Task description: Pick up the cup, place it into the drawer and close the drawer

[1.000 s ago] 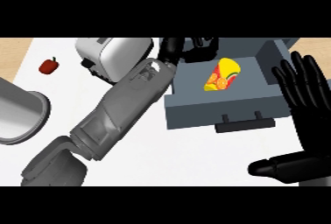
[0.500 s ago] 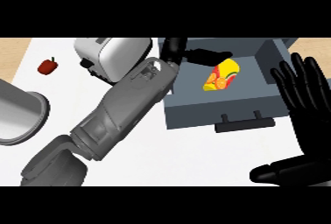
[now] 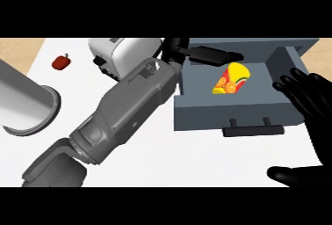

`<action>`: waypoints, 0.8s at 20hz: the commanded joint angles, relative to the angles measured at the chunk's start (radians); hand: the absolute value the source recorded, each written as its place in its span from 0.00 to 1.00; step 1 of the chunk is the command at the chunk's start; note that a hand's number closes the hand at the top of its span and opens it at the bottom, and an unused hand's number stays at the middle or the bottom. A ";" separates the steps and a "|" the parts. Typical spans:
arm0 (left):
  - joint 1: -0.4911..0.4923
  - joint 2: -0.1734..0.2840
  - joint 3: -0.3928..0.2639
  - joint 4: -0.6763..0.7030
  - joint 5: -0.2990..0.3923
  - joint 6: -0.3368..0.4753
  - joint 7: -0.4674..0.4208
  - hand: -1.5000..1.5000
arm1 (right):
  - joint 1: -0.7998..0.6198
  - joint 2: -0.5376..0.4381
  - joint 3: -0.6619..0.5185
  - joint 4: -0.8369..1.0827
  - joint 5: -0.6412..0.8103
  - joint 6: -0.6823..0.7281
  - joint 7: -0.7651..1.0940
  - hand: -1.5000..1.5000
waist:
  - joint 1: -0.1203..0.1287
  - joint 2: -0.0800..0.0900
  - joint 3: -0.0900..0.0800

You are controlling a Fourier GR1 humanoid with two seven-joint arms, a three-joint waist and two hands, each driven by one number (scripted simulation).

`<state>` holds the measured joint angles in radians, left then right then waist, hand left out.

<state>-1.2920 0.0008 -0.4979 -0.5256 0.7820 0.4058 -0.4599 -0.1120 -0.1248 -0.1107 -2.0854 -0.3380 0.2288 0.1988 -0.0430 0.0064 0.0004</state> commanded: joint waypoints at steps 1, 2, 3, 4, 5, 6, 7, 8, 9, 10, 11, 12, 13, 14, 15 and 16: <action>0.026 0.021 0.054 -0.056 0.006 0.008 0.014 0.00 | 0.011 -0.031 -0.018 0.004 -0.022 0.041 -0.004 1.00 | 0.038 -0.008 0.000; 0.058 0.058 0.048 -0.117 0.009 -0.003 0.044 0.00 | 0.003 -0.070 -0.053 -0.001 -0.036 0.059 0.003 1.00 | 0.049 -0.012 0.000; 0.046 0.065 0.073 -0.115 0.017 0.002 0.026 0.00 | 0.024 -0.086 -0.013 -0.008 -0.003 0.092 0.010 1.00 | 0.046 -0.011 -0.001; 0.078 0.085 0.063 -0.133 0.012 -0.011 0.032 0.00 | 0.067 -0.117 -0.025 0.016 0.010 0.158 -0.042 1.00 | 0.050 -0.012 0.000; 0.129 0.088 0.068 -0.181 0.024 0.008 0.029 0.00 | 0.097 -0.091 0.028 -0.067 0.100 0.120 -0.034 1.00 | 0.059 -0.019 -0.001; 0.109 0.123 0.080 -0.193 0.026 0.002 0.061 0.00 | 0.010 -0.153 -0.020 0.007 0.066 0.146 -0.014 1.00 | 0.066 -0.015 -0.001; 0.157 0.124 0.075 -0.245 0.030 0.009 0.075 0.00 | 0.051 -0.175 -0.045 0.012 0.061 0.180 -0.035 1.00 | 0.067 -0.017 -0.001; 0.197 0.160 0.076 -0.303 0.026 0.048 0.076 0.00 | 0.087 -0.162 -0.033 -0.023 0.089 0.172 -0.045 1.00 | 0.078 -0.024 -0.001; 0.225 0.169 0.075 -0.326 0.016 0.058 0.093 0.00 | 0.114 -0.144 -0.010 -0.037 0.126 0.176 -0.069 1.00 | 0.064 -0.018 0.000; 0.289 0.202 0.088 -0.345 0.022 0.007 0.061 0.00 | 0.082 -0.136 0.007 -0.007 0.144 0.166 -0.066 1.00 | 0.067 -0.014 -0.001; 0.316 0.237 0.090 -0.390 0.026 -0.001 0.081 0.00 | 0.116 -0.156 0.003 -0.072 0.156 0.164 -0.028 1.00 | 0.066 -0.018 -0.001; 0.364 0.235 0.064 -0.466 0.020 0.041 0.100 0.00 | 0.088 -0.158 0.021 -0.019 0.199 0.168 -0.045 1.00 | 0.089 -0.022 -0.001; 0.367 0.280 0.094 -0.492 0.031 0.033 0.135 0.00 | 0.090 -0.174 0.002 0.011 0.192 0.196 -0.075 1.00 | 0.076 -0.017 0.000; 0.457 0.266 0.067 -0.519 0.021 0.025 0.095 0.00 | 0.108 -0.151 0.064 -0.031 0.270 0.172 -0.058 1.00 | 0.083 -0.018 -0.001; 0.480 0.299 0.064 -0.609 0.014 0.058 0.124 0.00 | 0.132 -0.162 0.051 -0.023 0.268 0.192 -0.077 1.00 | 0.080 -0.020 0.000; 0.485 0.395 0.106 -0.619 0.043 -0.013 0.166 0.00 | 0.127 -0.184 0.024 0.000 0.269 0.200 -0.086 1.00 | 0.083 -0.018 0.000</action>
<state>-0.9139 0.2679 -0.4182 -1.0055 0.8075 0.4279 -0.3494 -0.0079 -0.2823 -0.0884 -2.1017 -0.1312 0.4055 0.1365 0.0328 -0.0115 -0.0003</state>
